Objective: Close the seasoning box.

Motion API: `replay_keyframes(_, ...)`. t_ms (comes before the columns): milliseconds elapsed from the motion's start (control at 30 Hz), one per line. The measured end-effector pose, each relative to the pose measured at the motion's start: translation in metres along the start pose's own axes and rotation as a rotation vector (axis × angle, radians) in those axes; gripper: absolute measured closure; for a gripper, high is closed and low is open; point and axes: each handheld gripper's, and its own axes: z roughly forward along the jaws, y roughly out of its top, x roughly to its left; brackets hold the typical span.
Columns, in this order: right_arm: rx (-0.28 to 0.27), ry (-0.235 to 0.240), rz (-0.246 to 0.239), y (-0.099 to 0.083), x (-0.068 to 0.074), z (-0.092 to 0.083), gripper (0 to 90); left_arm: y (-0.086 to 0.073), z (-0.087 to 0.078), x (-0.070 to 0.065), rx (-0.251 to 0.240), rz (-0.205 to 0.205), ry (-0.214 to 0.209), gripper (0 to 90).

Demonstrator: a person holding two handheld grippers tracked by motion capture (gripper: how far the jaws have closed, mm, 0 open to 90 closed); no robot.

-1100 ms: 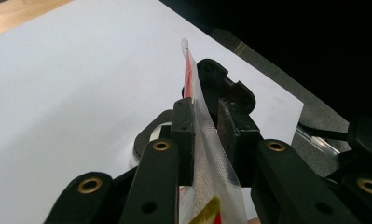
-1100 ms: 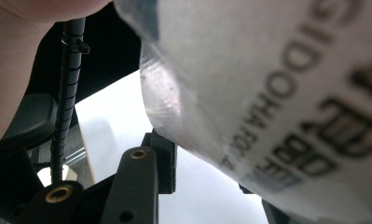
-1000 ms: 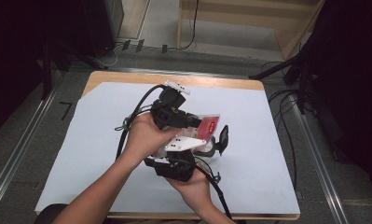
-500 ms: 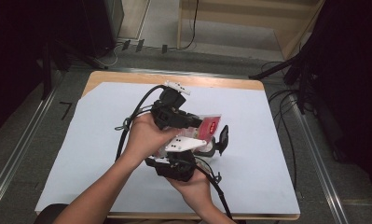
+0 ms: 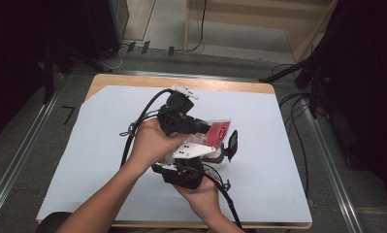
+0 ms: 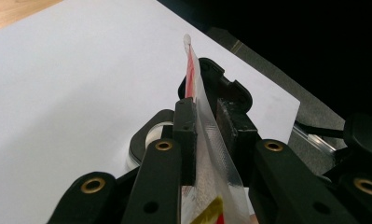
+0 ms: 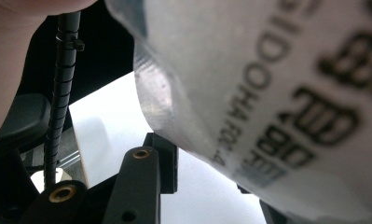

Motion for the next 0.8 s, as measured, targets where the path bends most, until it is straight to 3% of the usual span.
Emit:
replay_keyframes(267,0.009,-0.001,0.003,0.0029,0.0012,-0.0009,67.0,0.0027,0.0003,0.002,0.014,-0.021,-0.009,77.8)
replay_keyframes(800,0.002,-0.004,0.018,0.006,-0.002,-0.0011,65.4,0.0092,0.0037,0.0058,0.048,-0.01,-0.007,79.0)
